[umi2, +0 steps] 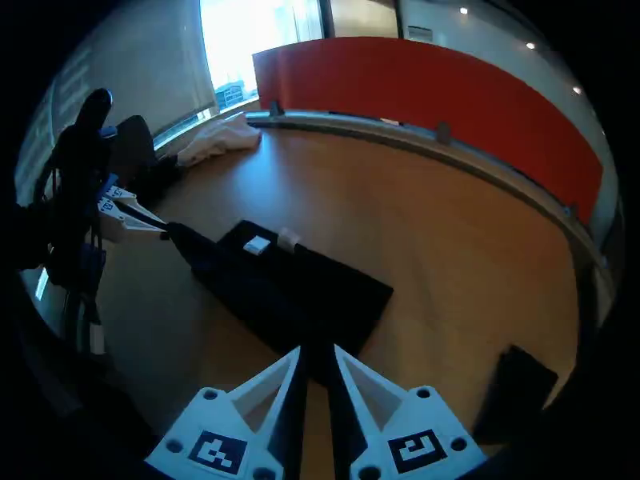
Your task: Fold towel
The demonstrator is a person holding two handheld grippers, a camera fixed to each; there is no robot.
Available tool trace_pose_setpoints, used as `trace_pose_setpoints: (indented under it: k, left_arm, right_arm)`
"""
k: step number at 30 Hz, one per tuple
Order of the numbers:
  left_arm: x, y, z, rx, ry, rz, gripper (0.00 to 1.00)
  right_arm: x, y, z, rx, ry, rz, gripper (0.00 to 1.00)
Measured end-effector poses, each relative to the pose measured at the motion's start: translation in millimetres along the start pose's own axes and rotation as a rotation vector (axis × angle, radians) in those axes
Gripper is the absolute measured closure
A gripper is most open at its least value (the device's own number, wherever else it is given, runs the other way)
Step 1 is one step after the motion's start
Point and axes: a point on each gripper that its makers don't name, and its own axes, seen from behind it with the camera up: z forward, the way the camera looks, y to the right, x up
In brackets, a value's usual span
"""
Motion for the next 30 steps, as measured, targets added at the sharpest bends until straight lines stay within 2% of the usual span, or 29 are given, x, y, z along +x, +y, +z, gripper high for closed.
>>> trace_pose_setpoints:
  k: [8, 16, 21, 25, 30]
  left_arm:
    - [2.8, -10.2, 26.6, 0.047, -0.018, -0.011, 0.89]
    - [4.3, -14.7, 45.3, 0.062, -0.028, -0.025, 0.87]
    - [2.6, -22.1, 55.9, 0.083, -0.026, -0.019, 0.77]
    - [2.7, -31.2, 64.0, 0.114, -0.016, -0.015, 0.71]
    - [2.0, -36.9, 72.3, 0.133, -0.018, -0.016, 0.63]
  right_arm:
    - [4.0, 13.5, 20.8, -0.007, -0.014, 0.017, 0.86]
    - [0.5, 23.3, 36.3, -0.017, -0.035, 0.024, 0.86]
    - [-1.7, 29.2, 47.6, -0.024, -0.037, 0.031, 0.84]
    - [-4.3, 35.9, 56.3, -0.039, -0.039, 0.035, 0.79]
    - [-5.2, 45.0, 64.9, -0.065, -0.04, 0.046, 0.66]
